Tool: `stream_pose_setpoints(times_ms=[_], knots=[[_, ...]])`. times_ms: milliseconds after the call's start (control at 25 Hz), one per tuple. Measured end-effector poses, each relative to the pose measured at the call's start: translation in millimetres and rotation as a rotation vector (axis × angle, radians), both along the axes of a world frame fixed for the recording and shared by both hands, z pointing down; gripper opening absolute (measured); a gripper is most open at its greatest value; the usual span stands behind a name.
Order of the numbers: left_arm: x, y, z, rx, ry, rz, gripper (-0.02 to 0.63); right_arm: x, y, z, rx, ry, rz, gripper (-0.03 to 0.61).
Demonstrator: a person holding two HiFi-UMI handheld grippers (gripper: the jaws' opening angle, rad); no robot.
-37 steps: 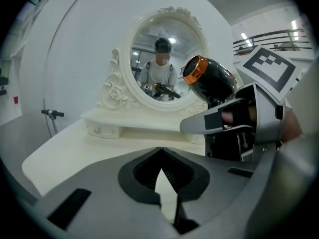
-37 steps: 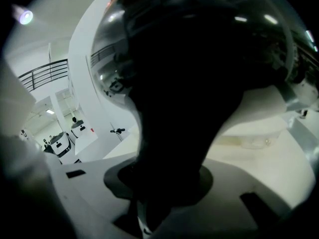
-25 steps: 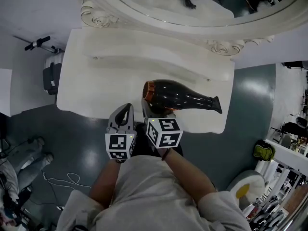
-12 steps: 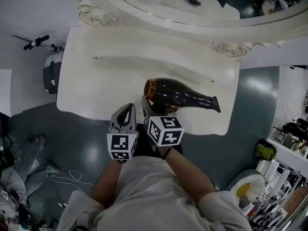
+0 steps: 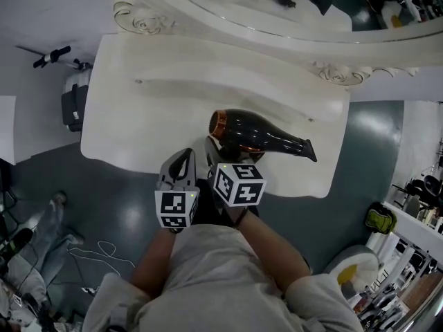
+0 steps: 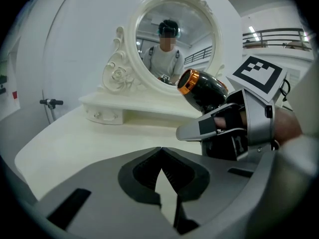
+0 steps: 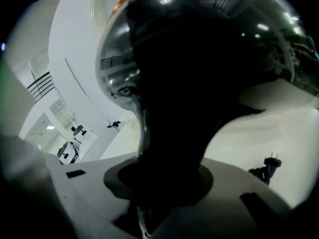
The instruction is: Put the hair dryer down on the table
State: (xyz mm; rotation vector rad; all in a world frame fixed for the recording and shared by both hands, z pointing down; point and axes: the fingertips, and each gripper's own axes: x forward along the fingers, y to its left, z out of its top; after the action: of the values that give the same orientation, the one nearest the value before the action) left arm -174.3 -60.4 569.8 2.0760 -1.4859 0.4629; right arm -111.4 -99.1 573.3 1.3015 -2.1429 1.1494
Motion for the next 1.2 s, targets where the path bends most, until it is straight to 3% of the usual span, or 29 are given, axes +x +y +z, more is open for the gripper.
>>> stream_pose_setpoints(times_ms=[640, 1200], knots=[[-5.1, -9.0, 13.1, -0.024, -0.005, -0.001, 0.008, -2.9, -9.4, 28.7, -0.091, -0.008, 0.022, 0.133], [-9.5, -5.1, 18.9, -0.049, -0.016, -0.031, 0.008, -13.1, -13.0, 45.4, -0.142, -0.072, -0.031, 0.132]])
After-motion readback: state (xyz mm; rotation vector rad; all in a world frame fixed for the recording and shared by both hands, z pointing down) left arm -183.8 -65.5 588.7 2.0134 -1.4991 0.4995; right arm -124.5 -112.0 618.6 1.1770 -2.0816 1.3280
